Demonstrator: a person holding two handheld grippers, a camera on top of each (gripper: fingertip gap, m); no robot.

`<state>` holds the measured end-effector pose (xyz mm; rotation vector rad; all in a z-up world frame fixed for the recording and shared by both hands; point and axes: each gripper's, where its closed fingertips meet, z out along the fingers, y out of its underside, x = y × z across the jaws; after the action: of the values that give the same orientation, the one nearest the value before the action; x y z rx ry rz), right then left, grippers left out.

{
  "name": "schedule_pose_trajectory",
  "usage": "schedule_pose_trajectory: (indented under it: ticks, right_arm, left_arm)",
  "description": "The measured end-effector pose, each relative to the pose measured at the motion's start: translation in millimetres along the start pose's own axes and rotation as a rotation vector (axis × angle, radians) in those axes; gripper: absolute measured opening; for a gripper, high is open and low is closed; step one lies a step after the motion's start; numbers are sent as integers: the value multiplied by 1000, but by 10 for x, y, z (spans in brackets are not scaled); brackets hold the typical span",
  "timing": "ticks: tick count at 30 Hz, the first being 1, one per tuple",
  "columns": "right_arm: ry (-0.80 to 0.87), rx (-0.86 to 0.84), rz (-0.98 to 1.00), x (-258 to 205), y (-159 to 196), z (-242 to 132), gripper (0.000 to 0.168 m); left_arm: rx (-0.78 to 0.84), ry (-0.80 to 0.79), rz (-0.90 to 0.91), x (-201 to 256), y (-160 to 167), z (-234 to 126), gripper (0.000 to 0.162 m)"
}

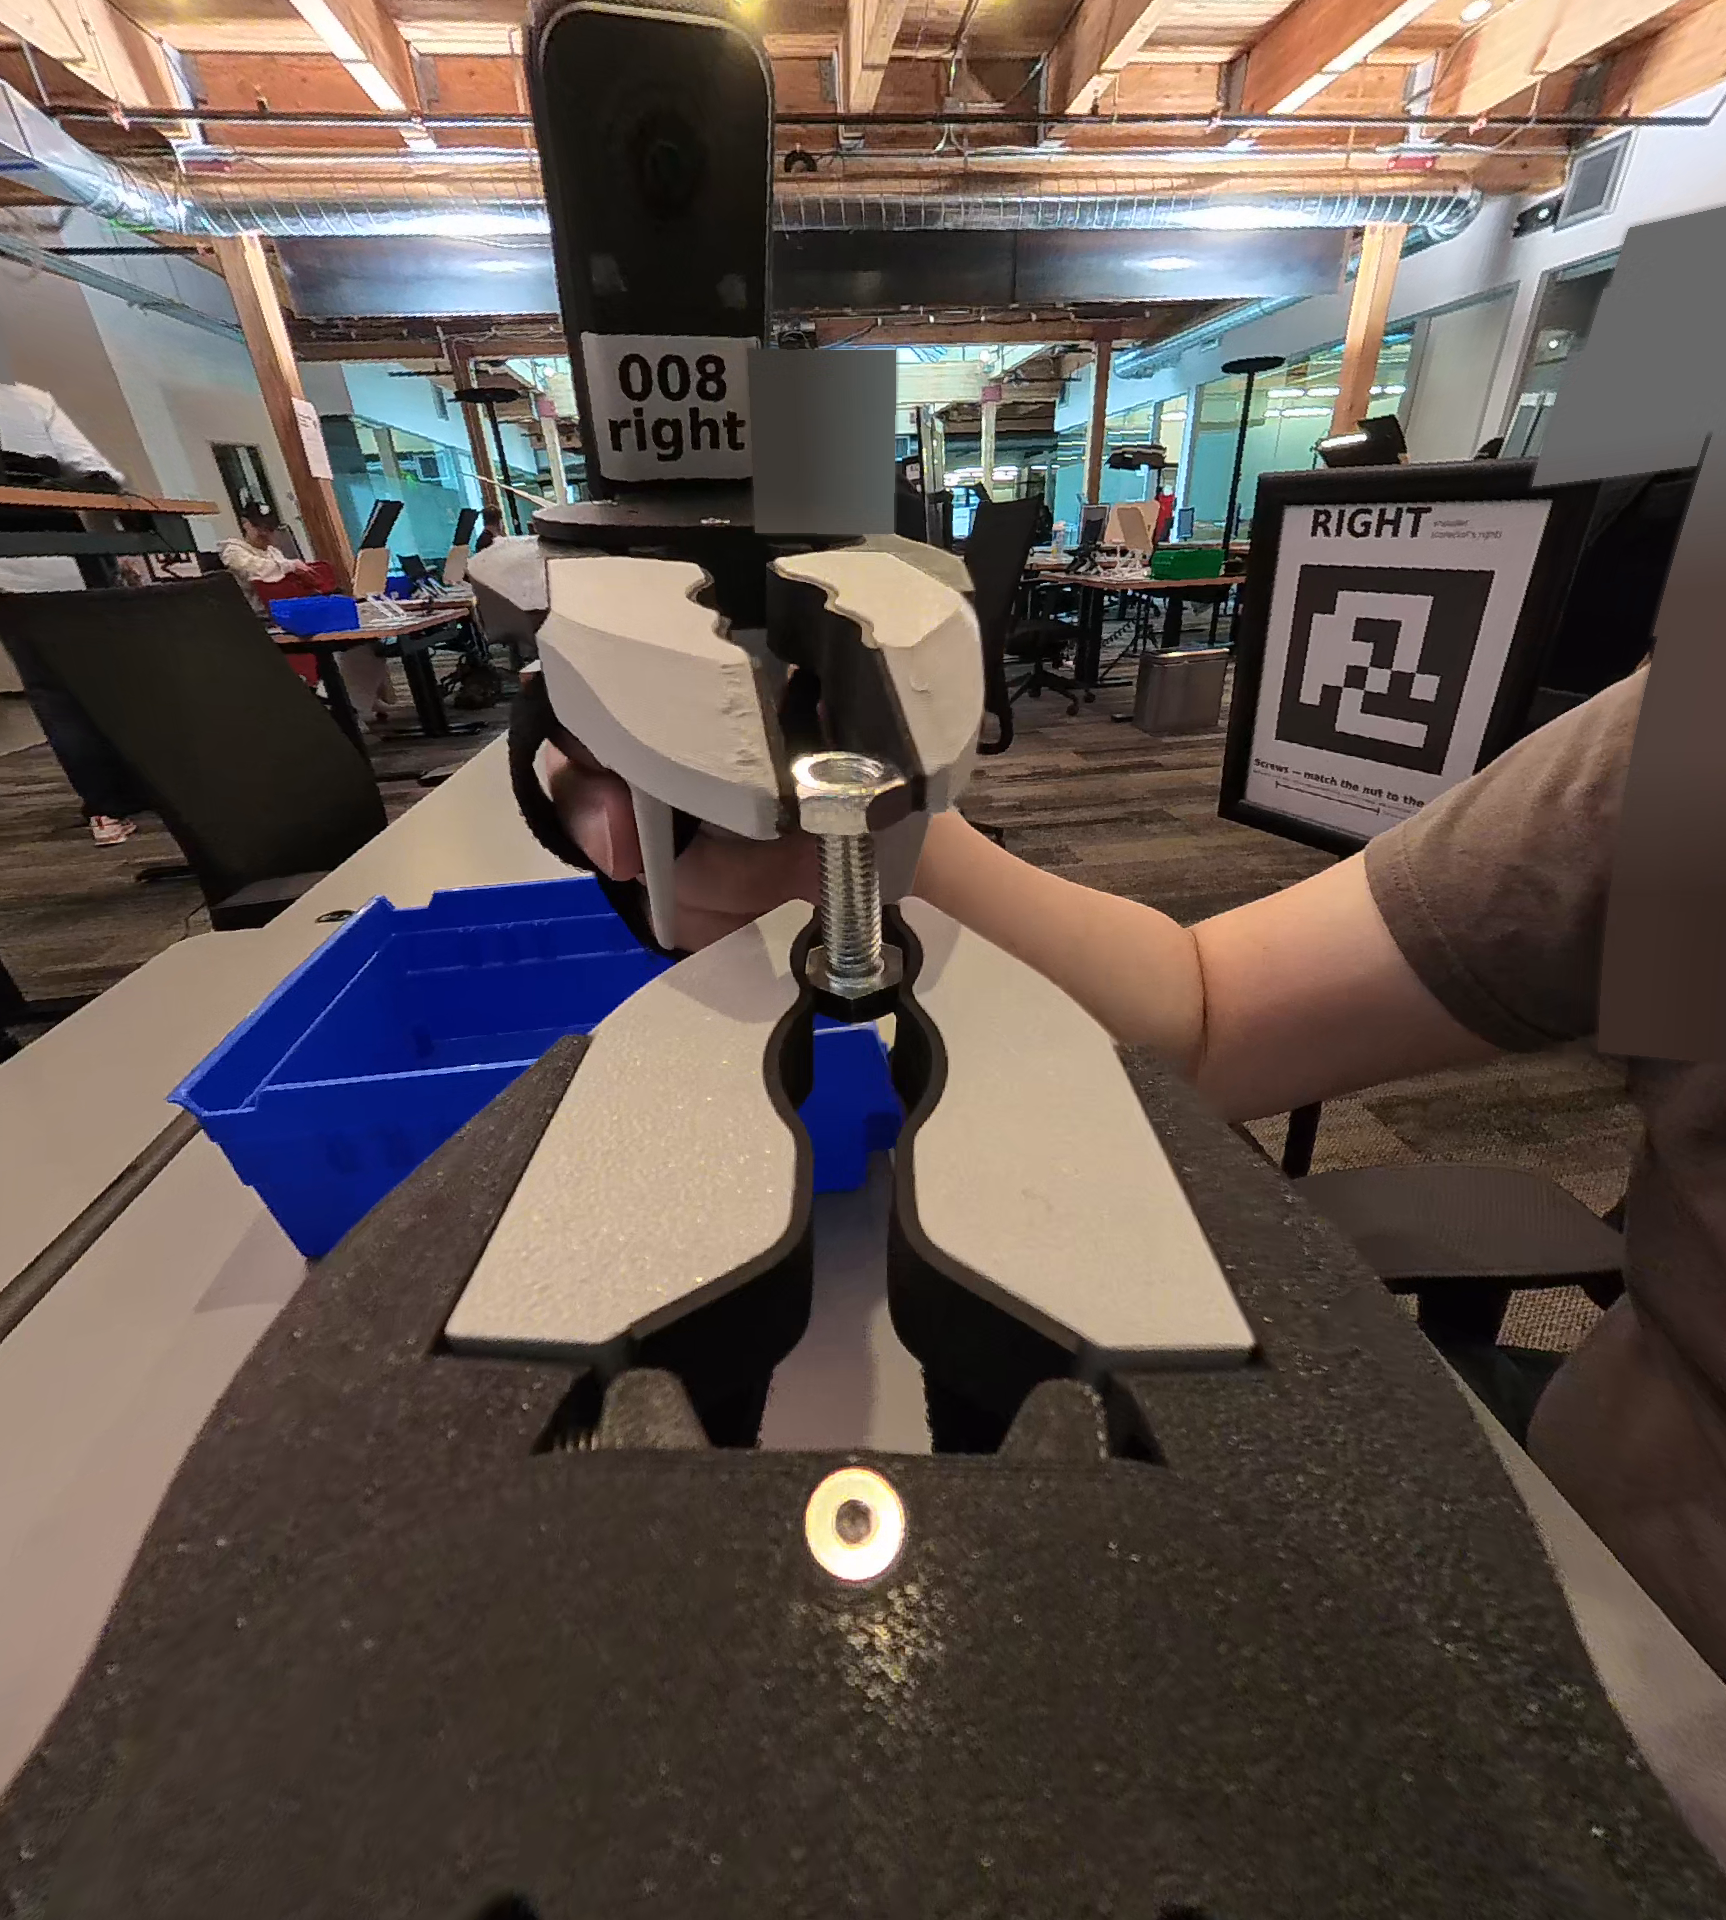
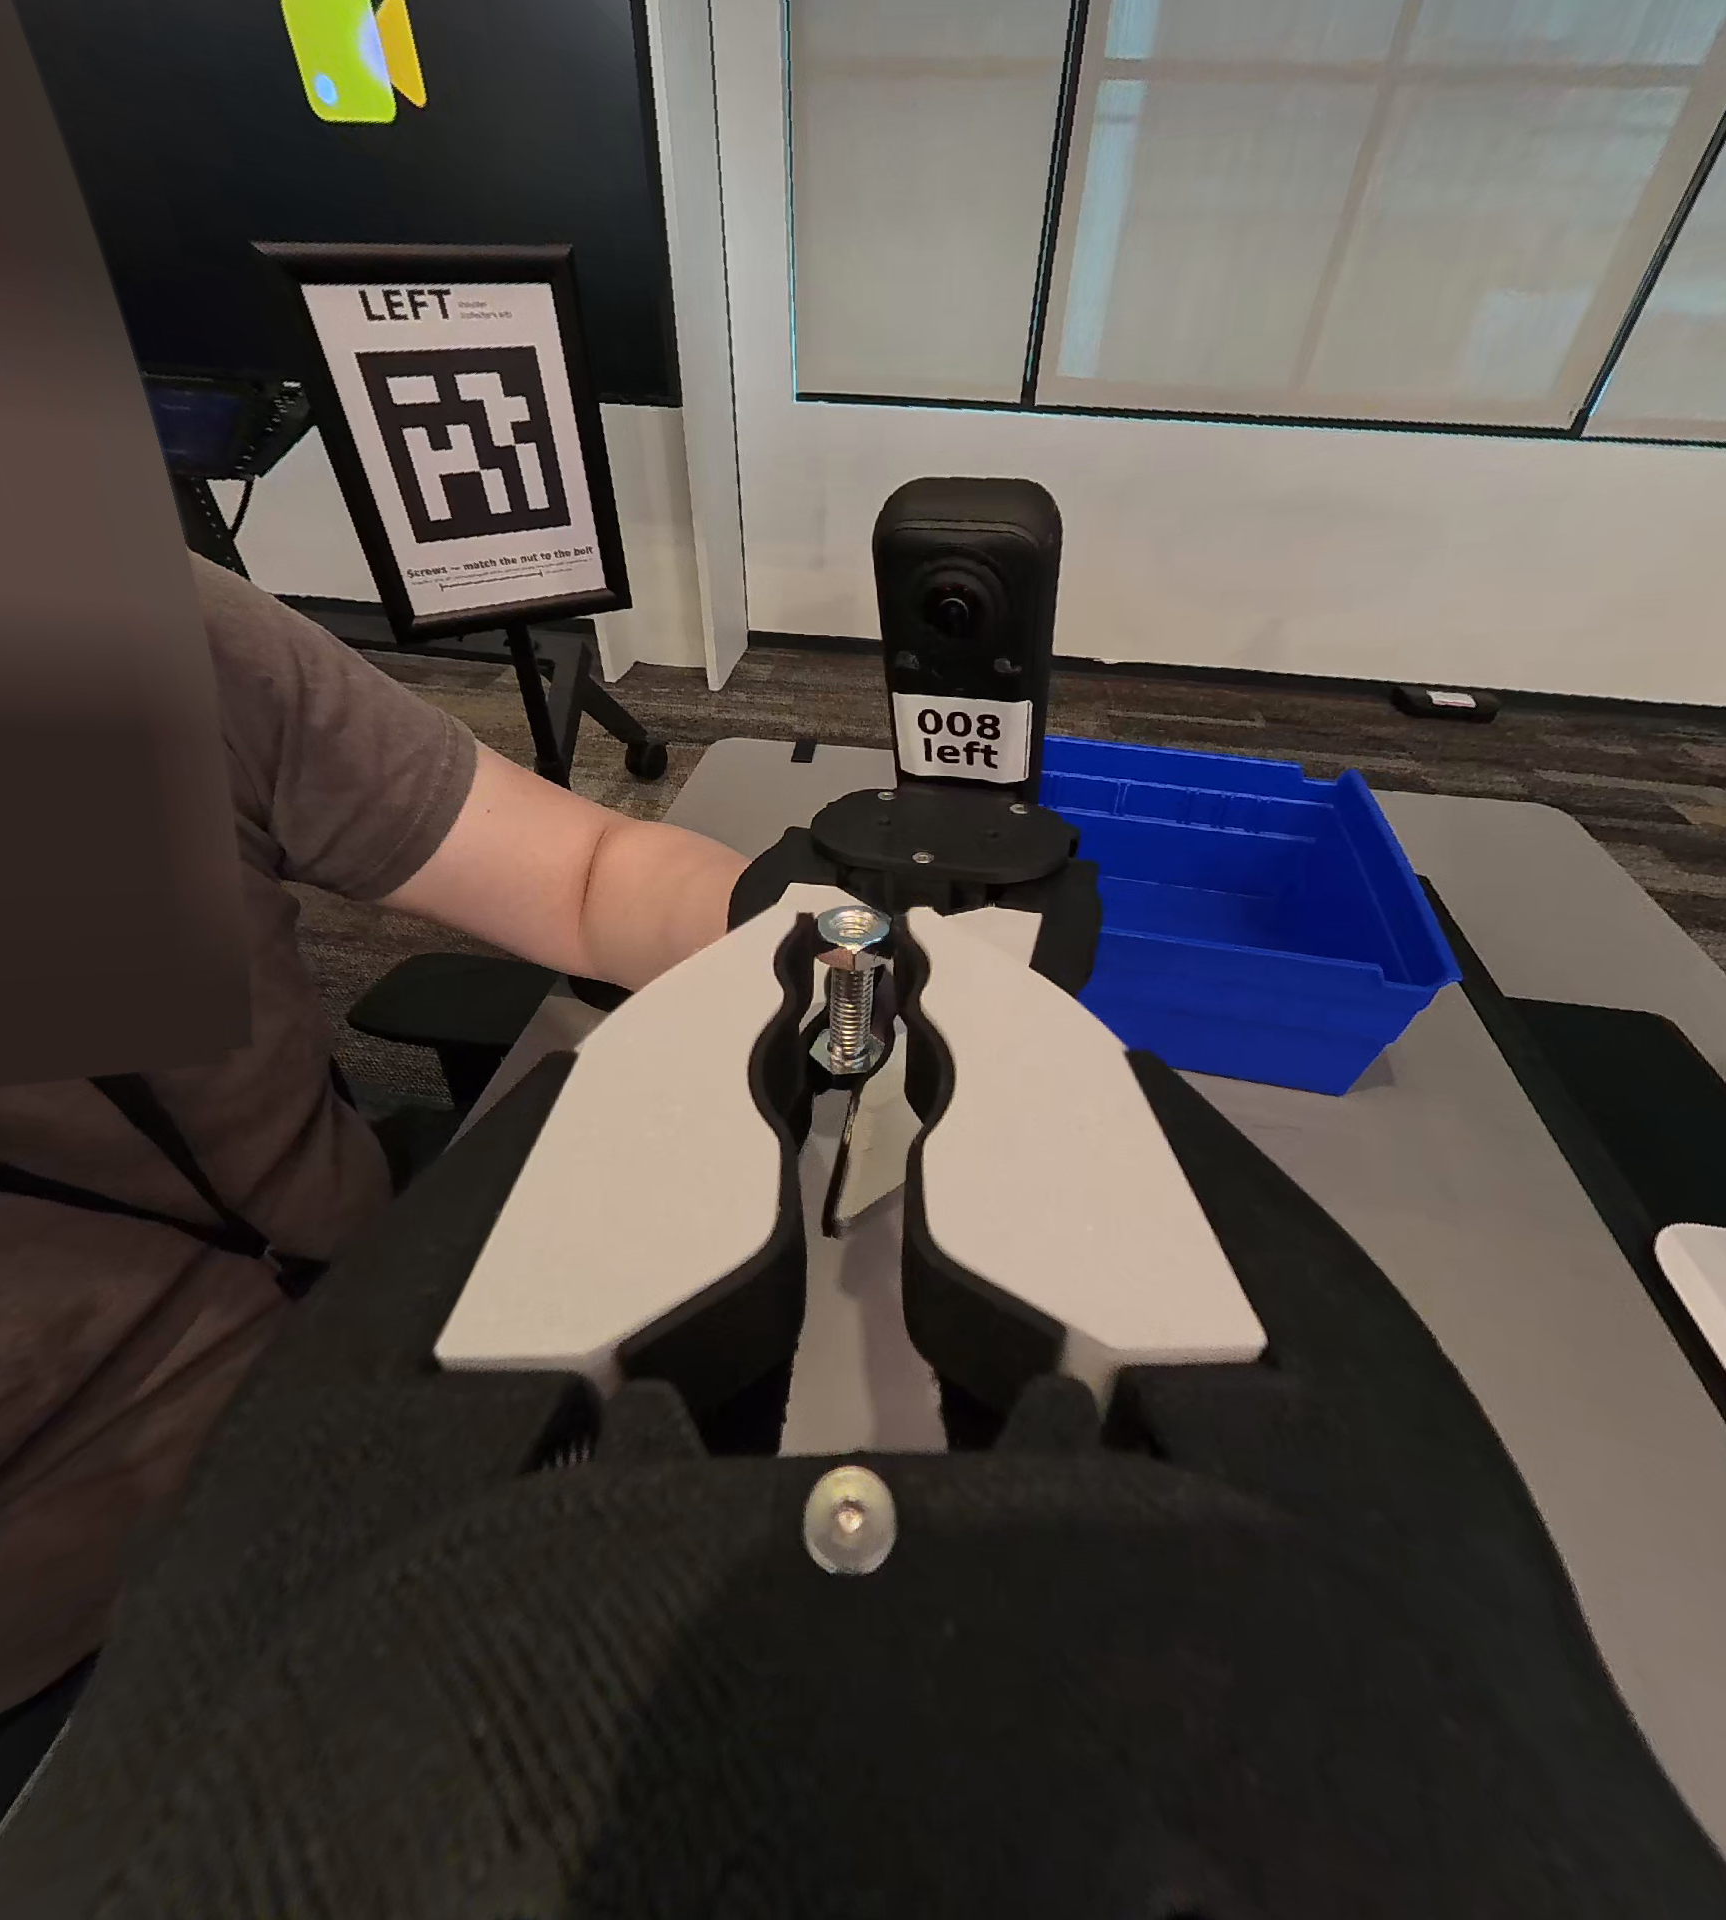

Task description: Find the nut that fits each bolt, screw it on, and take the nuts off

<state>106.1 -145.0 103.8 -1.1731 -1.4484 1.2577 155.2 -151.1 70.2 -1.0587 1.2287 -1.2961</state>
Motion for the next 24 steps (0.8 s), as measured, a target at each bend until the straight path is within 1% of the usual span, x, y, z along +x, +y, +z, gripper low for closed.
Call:
schedule_pose_trajectory:
  ticks: [3,14,17,21,24]
  right_arm:
    - [39,-9,-3,50,4,-7,15]
    - [323,-45,8,473,84,-5,15]
    - [401,-42,14,566,96,22,15]
    - [493,-11,5,654,85,66,15]
    - [558,-19,1,713,111,77,15]
  left_arm:
    - [-13,-38,-6,-60,6,-9,10]
    - [-90,-353,-46,-543,110,-170,9]
    - [-104,-438,-31,-651,126,-235,9]
    - [-103,-498,-46,-733,119,-308,9]
    - [-125,-546,-39,-798,152,-356,10]
